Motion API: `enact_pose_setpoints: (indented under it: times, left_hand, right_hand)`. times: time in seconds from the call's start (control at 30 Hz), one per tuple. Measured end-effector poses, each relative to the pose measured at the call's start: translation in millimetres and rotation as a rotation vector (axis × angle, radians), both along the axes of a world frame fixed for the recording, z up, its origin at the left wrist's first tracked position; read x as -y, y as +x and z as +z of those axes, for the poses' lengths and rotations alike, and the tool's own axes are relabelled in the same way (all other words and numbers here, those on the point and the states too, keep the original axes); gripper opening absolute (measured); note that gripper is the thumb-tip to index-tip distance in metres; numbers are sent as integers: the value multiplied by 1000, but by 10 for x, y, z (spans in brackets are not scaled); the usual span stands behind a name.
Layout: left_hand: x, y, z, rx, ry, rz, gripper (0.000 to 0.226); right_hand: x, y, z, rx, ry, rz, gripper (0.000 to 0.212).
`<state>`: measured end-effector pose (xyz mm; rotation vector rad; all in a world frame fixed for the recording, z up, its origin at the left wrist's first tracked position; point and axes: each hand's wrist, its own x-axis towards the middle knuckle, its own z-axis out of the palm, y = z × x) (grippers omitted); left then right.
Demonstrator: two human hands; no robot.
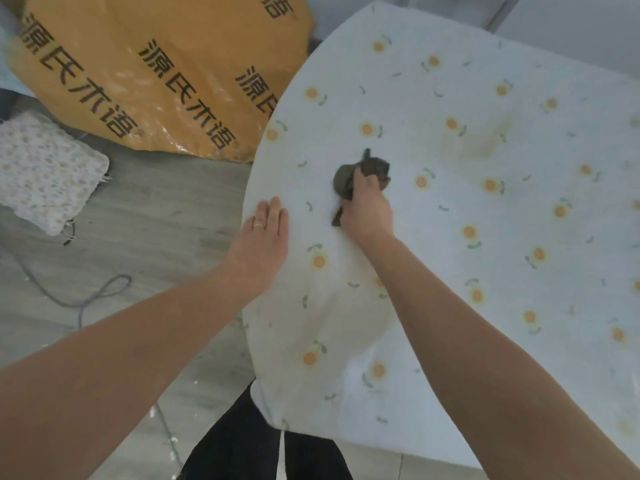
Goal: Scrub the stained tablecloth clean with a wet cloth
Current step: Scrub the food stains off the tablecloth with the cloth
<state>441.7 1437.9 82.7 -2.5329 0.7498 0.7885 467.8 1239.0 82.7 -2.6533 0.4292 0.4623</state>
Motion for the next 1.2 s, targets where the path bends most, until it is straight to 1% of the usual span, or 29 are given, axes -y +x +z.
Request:
enact_pose_setpoints:
  times: [0.03, 0.07, 0.1, 0.13, 0.2, 0.27, 0.37, 0.43, 0.5, 0.6, 0.67, 0.73, 0.8, 0.87, 0.93, 1.0, 1.07, 1.13, 1.2]
  left_hand:
    - [20, -9, -9, 21, -28, -3, 85]
    - [27, -15, -13, 23, -45, 0, 73]
    - [16, -35, -49, 21, -70, -11, 68]
    - [17, -32, -95, 33, -89, -12, 66]
    - [10, -101, -182, 90, -106, -14, 64]
    - [29, -104, -231, 57, -93, 42, 68]
    - [89, -89, -229, 67, -77, 59, 78]
    - [121, -90, -222, 68, -57, 71, 79]
    - [150, -92, -174, 59, -40, 68, 75]
    - [134, -77, -157, 56, -94, 69, 81]
    - [96, -74, -197, 60, -155, 85, 85]
    - [76, -84, -205, 35, -157, 93, 77]
    - [102, -87, -199, 23, -138, 99, 69]
    - [124, -89, -197, 36, -147, 103, 69]
    - [131, -95, -211, 56, -146, 86, 70]
    - [138, -110, -240, 62, -147, 95, 67]
    - [160, -110, -240, 70, -129, 100, 61]
    - [151, -81, -243, 56, -125, 105, 59]
    - [129, -23, -166, 27, -137, 153, 61]
  right_hand:
    - [-187, -135, -6, -11, 24, 160, 69]
    - [-333, -295, -10, -21, 31, 303, 67]
    - [-399, -437, -18, -25, 15, 407, 64]
    - [-377, -511, -46, 2, -16, 460, 62]
    - [-131, -413, -87, 58, -90, 457, 58]
    - [310, -6, -148, 104, -182, 335, 55]
    - [1094, 605, -176, 70, -303, -30, 49]
    - [1515, 686, -160, 50, -338, -334, 44]
    - [1801, 473, -133, 27, -364, -549, 42]
    - [2046, 115, -117, 14, -400, -715, 49]
    - [2088, 137, -150, 3, -425, -754, 58]
    - [1979, 300, -214, 17, -395, -705, 60]
    - [1741, 541, -275, 66, -339, -591, 55]
    - [1365, 733, -335, 141, -277, -420, 48]
    - [864, 742, -370, 213, -219, -193, 42]
    - [345, 522, -398, 258, -162, 13, 38]
    - [-54, 130, -452, 270, -102, 138, 35]
    - [-330, -425, -434, 279, -71, 190, 37]
    - [-462, -1055, -336, 293, -90, 185, 37]
